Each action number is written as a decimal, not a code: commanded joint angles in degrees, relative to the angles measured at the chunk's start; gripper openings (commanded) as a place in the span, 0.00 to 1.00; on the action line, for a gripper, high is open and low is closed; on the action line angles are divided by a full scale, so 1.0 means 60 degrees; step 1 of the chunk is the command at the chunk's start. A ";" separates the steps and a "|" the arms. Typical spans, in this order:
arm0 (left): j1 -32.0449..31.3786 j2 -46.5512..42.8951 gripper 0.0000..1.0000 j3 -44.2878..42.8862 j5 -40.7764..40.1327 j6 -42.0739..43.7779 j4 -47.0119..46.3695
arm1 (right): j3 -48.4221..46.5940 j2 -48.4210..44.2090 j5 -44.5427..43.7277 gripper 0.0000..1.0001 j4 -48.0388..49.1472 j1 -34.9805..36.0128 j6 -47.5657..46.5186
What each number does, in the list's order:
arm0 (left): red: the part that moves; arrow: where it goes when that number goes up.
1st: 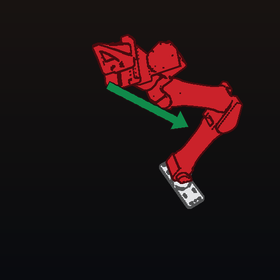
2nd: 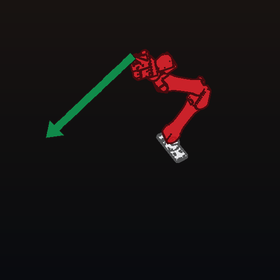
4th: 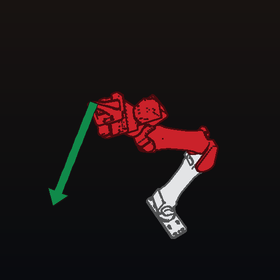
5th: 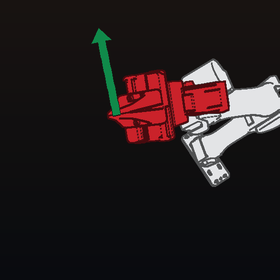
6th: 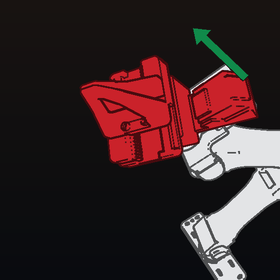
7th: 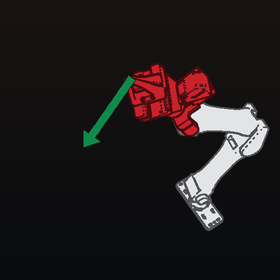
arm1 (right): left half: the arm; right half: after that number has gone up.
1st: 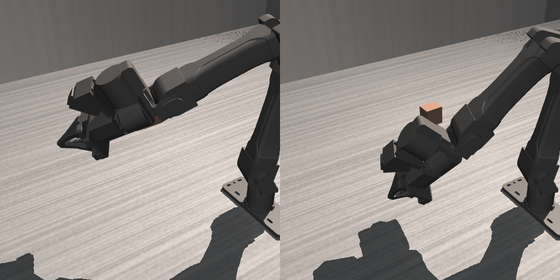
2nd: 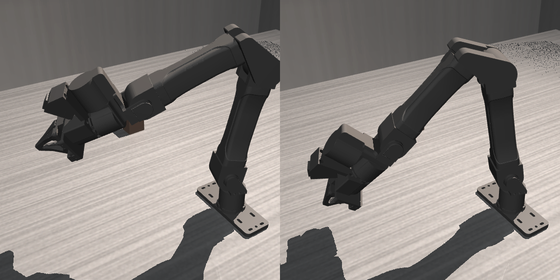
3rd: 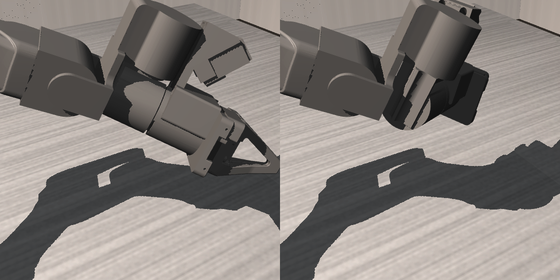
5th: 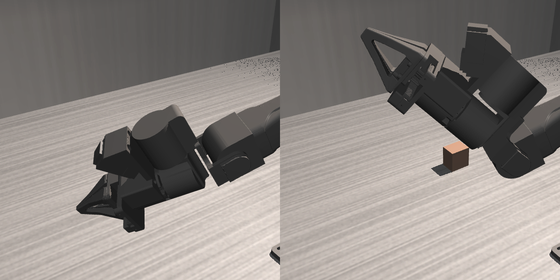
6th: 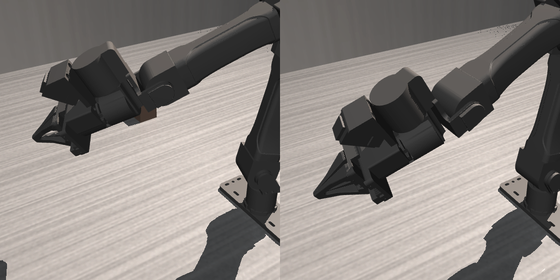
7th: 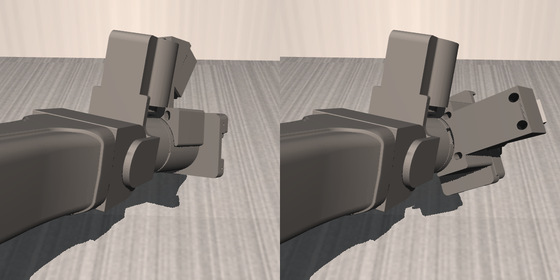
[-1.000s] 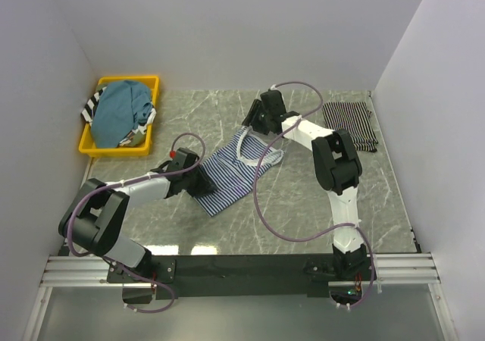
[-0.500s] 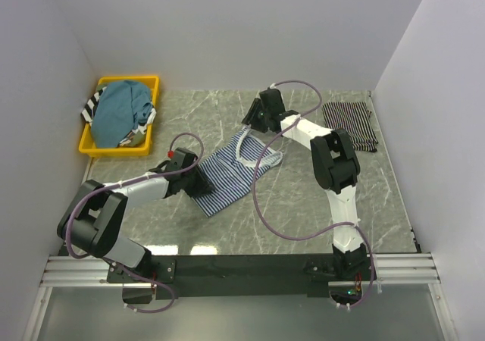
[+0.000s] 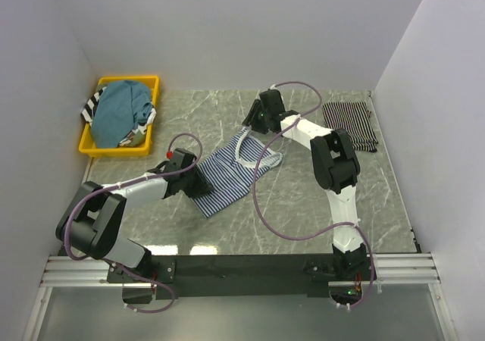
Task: Fold and stack the tank tops
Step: Fold the tank top
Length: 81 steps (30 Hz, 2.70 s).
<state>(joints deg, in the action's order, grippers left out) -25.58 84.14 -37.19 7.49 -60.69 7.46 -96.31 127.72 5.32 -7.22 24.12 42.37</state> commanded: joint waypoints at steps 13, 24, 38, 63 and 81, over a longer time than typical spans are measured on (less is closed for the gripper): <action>0.0104 -0.0034 0.35 0.0236 -0.0471 0.0373 0.0719 | -0.0017 0.0202 -0.0125 0.53 -0.0099 0.0184 0.0028; 0.0192 -0.0107 0.34 0.0295 -0.0471 0.0388 0.0734 | 0.0158 0.0247 -0.0154 0.33 0.0178 0.0214 0.0452; 0.0309 -0.0268 0.35 0.0471 -0.0515 0.0432 0.0763 | 0.1315 -0.1218 -0.2291 0.00 0.0662 0.0287 0.0834; 0.0411 -0.1217 0.47 0.0310 0.0084 0.0739 0.0471 | 0.2165 -0.2154 -0.3641 0.50 0.0574 0.0141 0.0702; 0.3179 -0.2144 0.48 0.0147 0.0097 0.1690 0.1616 | 0.4260 -0.4705 -0.3846 0.51 -0.0788 0.4736 -0.1114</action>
<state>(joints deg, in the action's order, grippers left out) -8.49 70.67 -38.46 4.78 -53.41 18.65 -71.99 100.49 -15.92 -8.40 46.02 38.37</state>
